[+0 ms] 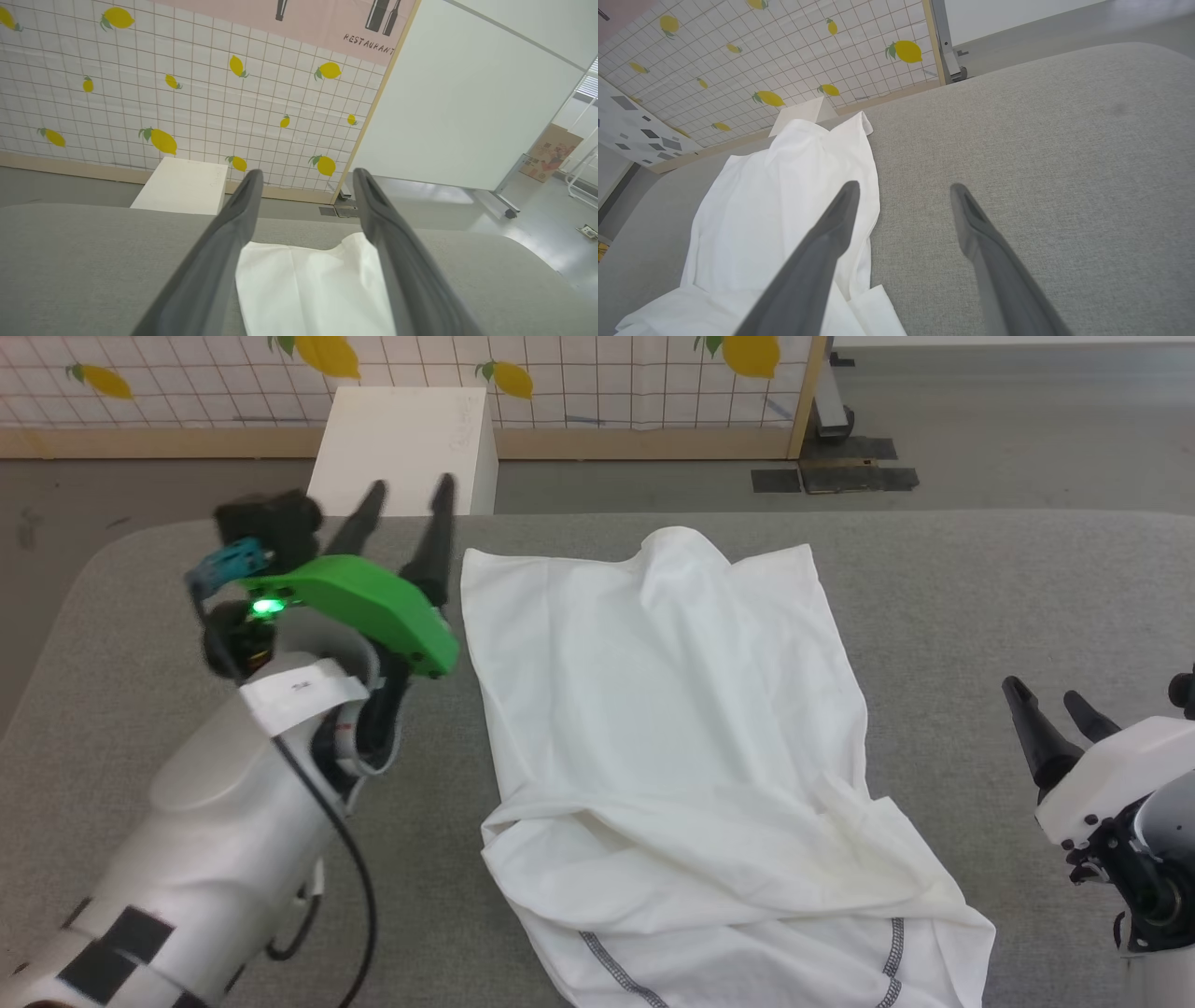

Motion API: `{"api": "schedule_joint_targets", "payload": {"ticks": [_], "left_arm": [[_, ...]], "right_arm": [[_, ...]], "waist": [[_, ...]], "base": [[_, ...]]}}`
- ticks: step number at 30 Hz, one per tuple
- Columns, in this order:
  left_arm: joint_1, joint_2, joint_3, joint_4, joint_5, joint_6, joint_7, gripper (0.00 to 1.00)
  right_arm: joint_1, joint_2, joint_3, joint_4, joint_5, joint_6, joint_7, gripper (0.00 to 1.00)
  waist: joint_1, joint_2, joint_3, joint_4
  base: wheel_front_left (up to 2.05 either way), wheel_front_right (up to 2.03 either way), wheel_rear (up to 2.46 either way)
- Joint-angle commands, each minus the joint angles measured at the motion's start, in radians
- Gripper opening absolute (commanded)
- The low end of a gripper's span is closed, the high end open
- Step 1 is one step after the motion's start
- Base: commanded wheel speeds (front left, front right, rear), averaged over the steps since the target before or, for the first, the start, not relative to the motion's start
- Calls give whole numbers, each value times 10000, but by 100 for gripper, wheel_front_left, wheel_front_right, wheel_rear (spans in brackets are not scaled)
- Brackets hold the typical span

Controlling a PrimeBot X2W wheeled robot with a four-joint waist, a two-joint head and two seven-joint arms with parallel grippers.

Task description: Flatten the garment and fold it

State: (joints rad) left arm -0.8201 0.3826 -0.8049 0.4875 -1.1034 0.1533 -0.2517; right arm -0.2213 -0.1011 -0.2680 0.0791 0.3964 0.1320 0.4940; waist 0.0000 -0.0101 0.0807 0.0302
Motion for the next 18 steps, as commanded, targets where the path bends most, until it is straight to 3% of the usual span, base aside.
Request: {"api": "schedule_joint_targets", "payload": {"ticks": [1,4,7,12,18], "left_arm": [[414,314,419,-247,467,263,-82,100],[1298,812,1484,-1014,1687,793,-94,100],[2556,913,2601,-1943,2557,1200,-97,100],[4001,597,3889,-3183,3471,1378,-99,100],[4553,-3,4659,-4006,4249,1214,-100,100]], "right_arm": [[74,39,45,-65,-25,-13,24,100],[18,3,156,-119,-7,-13,60,100],[-123,-72,278,-131,10,-13,108,100],[-644,-265,584,-77,-55,-13,356,100],[-2348,-694,1101,342,-550,-13,1291,100]], "waist": [[0,99,94,5],[0,99,274,-4],[0,99,557,-29],[0,99,1208,11],[0,99,2312,289]], "base": [[0,0,0],[0,0,0],[0,0,0],[0,0,0],[0,0,0]]}}
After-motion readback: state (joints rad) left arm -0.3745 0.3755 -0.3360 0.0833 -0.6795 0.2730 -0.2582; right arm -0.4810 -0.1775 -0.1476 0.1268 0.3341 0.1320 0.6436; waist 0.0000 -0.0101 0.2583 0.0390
